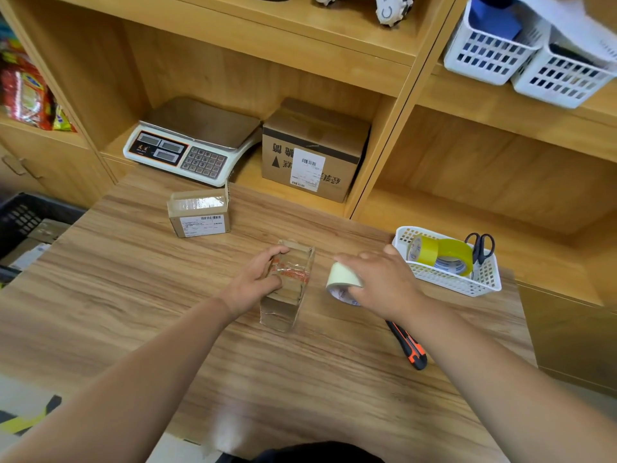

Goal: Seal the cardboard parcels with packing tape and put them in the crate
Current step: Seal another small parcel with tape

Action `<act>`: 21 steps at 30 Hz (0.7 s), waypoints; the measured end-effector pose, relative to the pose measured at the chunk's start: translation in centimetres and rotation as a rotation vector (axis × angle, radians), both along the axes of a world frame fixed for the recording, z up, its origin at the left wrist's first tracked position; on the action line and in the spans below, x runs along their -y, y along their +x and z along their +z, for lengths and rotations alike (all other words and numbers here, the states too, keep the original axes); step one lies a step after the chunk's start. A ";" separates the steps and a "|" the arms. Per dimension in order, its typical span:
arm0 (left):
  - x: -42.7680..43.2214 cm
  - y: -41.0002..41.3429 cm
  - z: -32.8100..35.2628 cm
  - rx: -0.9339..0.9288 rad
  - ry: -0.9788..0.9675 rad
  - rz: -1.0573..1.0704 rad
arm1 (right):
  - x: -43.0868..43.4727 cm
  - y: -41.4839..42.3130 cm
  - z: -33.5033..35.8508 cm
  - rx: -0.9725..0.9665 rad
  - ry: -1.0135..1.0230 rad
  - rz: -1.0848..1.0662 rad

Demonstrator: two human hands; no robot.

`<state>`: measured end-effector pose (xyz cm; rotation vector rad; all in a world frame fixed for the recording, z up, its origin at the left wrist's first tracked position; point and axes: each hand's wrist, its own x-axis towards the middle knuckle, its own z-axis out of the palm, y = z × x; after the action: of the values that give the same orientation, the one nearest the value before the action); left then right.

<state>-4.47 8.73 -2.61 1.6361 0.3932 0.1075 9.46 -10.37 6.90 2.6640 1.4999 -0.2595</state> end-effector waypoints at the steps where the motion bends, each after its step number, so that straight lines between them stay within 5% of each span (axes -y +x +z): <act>1: 0.1 0.1 0.0 -0.002 0.004 0.004 | -0.1 -0.1 0.1 0.004 0.013 -0.004; 21: 1.1 -0.8 0.6 0.002 0.083 0.072 | -0.9 -0.7 -2.8 0.065 0.078 0.018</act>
<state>-5.31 7.62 -1.98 1.7037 0.4508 0.1816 8.75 -9.47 4.08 2.6886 1.5450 -0.1145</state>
